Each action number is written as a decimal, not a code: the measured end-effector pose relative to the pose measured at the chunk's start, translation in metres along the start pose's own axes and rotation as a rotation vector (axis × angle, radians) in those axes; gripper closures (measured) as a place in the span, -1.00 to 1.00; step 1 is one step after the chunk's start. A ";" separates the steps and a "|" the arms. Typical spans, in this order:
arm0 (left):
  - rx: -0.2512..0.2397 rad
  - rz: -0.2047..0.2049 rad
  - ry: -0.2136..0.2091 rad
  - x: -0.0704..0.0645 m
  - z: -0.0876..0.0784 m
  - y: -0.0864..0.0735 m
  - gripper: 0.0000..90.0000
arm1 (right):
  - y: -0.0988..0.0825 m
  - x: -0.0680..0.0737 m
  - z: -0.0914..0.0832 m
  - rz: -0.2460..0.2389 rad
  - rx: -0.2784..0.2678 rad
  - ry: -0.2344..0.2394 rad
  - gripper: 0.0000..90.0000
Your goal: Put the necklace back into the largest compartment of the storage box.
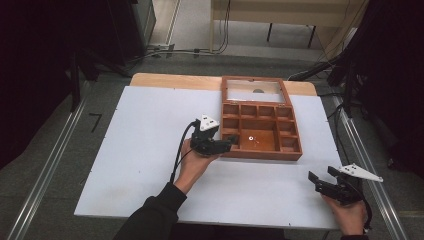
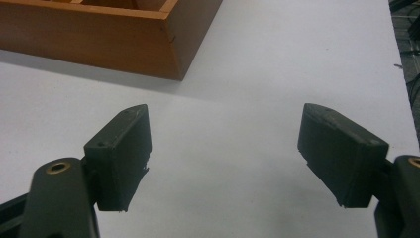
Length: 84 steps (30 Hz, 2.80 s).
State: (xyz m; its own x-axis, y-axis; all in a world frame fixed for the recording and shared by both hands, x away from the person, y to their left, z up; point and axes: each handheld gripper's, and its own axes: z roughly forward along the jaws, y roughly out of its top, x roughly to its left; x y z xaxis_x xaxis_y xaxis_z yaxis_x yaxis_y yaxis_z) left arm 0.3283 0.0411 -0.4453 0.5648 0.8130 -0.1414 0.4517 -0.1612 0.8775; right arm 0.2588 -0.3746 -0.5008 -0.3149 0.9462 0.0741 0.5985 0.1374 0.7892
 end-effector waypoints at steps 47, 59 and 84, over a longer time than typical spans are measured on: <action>-0.008 -0.070 0.086 0.050 -0.051 -0.046 -0.52 | -0.001 0.000 -0.001 0.003 -0.001 -0.007 -0.57; -0.006 -0.102 0.120 0.067 -0.066 -0.058 -0.52 | 0.000 0.001 -0.002 0.002 -0.003 -0.005 -0.57; 0.015 -0.141 0.228 0.097 -0.114 -0.098 -0.52 | 0.000 0.000 -0.002 0.004 -0.005 -0.004 -0.57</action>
State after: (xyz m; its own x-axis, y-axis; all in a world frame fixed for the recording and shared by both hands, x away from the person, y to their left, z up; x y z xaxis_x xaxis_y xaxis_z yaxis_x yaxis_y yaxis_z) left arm 0.2601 0.1992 -0.4931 0.3261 0.9328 -0.1531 0.5263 -0.0446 0.8491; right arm 0.2570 -0.3758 -0.4998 -0.3094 0.9480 0.0747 0.5963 0.1322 0.7918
